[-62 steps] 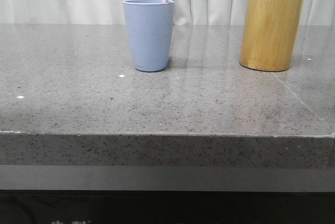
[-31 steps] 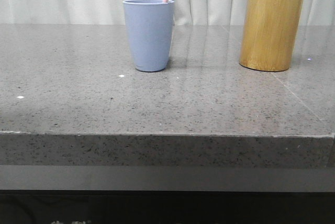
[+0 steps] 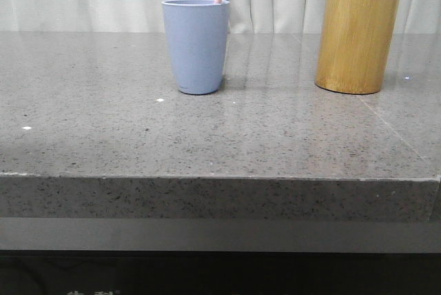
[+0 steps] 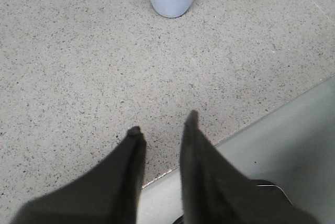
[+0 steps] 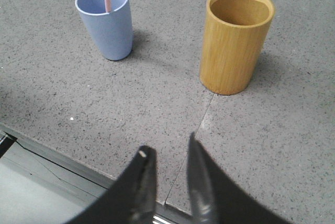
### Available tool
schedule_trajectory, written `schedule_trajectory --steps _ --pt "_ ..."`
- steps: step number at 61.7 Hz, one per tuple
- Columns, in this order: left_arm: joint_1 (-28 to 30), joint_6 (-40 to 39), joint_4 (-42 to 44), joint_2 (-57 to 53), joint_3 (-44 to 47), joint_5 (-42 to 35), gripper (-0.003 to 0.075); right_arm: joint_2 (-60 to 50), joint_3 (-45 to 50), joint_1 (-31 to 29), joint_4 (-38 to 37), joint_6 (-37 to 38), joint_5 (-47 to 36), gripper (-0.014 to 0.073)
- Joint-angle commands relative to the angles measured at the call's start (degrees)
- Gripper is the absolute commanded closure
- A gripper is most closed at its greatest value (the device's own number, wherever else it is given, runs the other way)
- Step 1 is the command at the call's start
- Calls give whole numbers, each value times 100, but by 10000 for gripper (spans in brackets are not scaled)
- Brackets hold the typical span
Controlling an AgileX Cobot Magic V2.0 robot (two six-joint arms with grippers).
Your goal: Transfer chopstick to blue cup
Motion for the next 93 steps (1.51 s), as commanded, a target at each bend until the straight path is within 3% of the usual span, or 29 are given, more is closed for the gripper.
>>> schedule_trajectory --steps 1,6,51,57,65,76,93 --pt "-38 -56 -77 -76 -153 -404 696 -1 -139 -23 75 17 -456 560" --pt "-38 -56 -77 -76 -153 -417 739 -1 -139 -23 75 17 -456 667" --pt "-38 -56 -88 -191 -130 -427 739 -1 -139 -23 49 17 -465 662" --pt "-38 131 508 -471 16 -649 739 -1 -139 -23 49 17 -465 662" --pt "232 131 1114 -1122 618 -1179 739 -1 -139 -23 49 17 -465 662" --pt "1063 131 1079 -2146 1797 -2193 739 -1 -139 -23 49 17 -465 662" --pt "2046 131 237 -4336 4557 -5316 739 -1 -139 -23 49 17 -465 662"
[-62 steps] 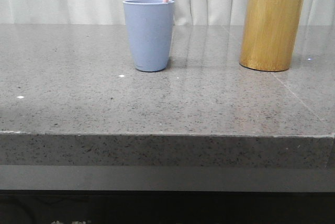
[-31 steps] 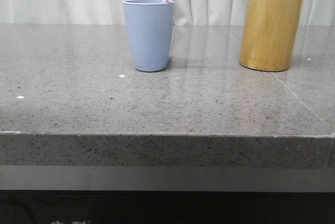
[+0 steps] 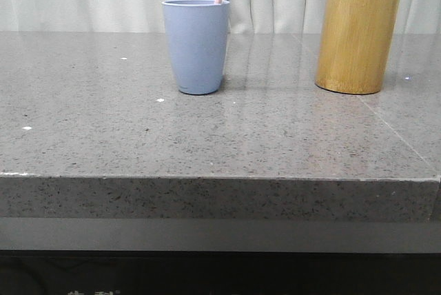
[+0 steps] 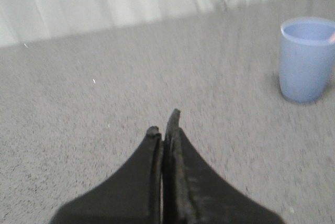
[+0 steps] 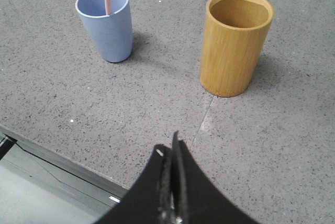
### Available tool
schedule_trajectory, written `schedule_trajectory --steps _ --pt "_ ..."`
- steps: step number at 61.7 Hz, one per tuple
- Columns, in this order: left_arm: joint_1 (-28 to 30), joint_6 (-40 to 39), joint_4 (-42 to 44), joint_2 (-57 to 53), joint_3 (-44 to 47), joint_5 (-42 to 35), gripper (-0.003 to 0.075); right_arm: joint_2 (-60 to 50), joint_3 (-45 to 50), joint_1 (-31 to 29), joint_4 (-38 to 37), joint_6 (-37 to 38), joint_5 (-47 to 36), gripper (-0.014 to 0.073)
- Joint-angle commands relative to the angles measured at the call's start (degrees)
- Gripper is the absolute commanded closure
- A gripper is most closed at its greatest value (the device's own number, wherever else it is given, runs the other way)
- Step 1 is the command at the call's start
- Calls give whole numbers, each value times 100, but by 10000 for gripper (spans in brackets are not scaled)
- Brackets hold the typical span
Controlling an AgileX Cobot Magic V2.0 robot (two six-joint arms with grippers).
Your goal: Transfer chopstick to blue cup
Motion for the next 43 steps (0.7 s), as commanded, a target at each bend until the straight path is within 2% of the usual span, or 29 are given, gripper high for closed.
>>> schedule_trajectory --steps 1,9,17,31,43 --pt "204 7 -382 -543 636 -1475 739 -1 -139 -23 49 17 -435 662" --pt "310 7 -409 -1191 1487 -2257 739 -1 -139 -23 49 17 -435 662" --pt "399 -3 -488 -1538 2040 -2702 739 -1 -139 -23 49 17 -435 662" --pt "665 -3 -905 -1915 2569 -2835 739 -1 -139 -23 49 17 -441 662" --pt "665 -3 -910 -1905 2553 -2424 739 4 -139 -23 49 17 -423 662"
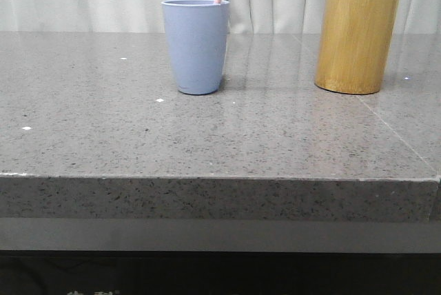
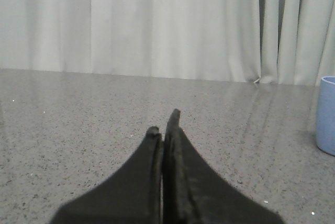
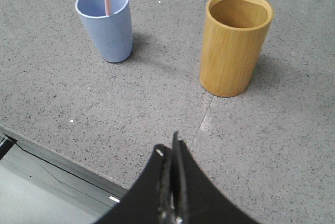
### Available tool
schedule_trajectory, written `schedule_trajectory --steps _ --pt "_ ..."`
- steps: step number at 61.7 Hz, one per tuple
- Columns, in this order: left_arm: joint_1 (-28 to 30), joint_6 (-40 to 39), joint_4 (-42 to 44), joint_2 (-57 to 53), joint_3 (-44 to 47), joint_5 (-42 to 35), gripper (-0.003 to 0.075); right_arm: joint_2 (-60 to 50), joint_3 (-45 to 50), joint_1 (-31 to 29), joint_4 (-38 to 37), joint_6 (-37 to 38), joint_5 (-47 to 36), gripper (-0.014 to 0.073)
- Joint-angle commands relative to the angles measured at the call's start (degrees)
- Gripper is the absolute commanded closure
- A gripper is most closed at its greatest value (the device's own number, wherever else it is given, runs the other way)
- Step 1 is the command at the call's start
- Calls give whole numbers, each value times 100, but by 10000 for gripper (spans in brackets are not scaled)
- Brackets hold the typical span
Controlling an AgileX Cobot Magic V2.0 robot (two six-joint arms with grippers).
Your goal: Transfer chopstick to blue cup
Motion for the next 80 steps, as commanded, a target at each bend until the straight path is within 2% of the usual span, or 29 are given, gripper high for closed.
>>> schedule_trajectory --steps 1,21,39,80 --pt "14 -3 -65 -142 68 -335 739 4 -139 -23 49 17 -414 662" --pt "14 -30 -224 -142 68 -345 739 4 -139 -23 49 17 -414 662" --pt "14 -457 226 -142 68 -335 739 4 -139 -23 49 17 -414 662" --pt "14 -478 213 -142 68 -313 739 4 -139 -23 49 17 -414 662"
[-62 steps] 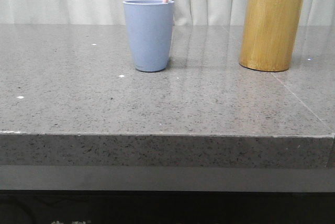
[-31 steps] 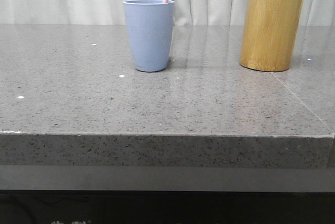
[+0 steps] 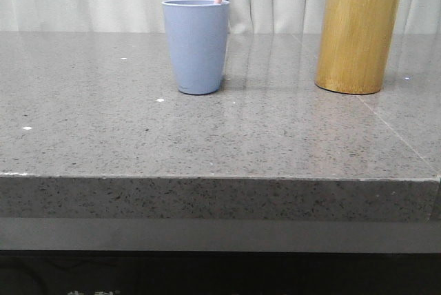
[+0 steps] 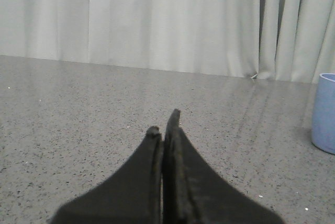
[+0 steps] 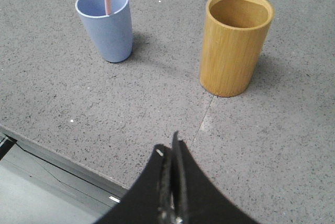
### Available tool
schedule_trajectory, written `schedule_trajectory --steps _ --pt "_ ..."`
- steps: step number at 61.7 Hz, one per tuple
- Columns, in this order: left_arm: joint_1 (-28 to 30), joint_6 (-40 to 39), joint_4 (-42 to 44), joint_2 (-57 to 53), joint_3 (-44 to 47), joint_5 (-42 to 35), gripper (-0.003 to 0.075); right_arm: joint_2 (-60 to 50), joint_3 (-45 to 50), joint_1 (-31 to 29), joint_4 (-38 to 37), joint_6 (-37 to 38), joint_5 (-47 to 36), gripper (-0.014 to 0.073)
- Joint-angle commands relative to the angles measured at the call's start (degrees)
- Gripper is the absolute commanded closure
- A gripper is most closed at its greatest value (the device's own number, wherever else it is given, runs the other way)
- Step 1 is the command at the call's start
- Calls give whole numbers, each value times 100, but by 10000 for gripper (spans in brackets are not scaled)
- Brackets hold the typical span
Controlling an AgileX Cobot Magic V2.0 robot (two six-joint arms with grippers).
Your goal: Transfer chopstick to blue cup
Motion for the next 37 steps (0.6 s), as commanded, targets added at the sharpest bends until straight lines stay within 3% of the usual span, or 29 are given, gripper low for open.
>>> schedule_trajectory --steps 1,24,37 --pt "6 -62 1 -142 68 -422 739 4 -139 -23 49 17 -414 662" --pt "6 -62 1 -142 68 -422 739 4 -139 -23 -23 17 -421 662" --pt "6 -62 1 -142 68 -422 739 -760 785 -638 -383 -37 -1493 661"
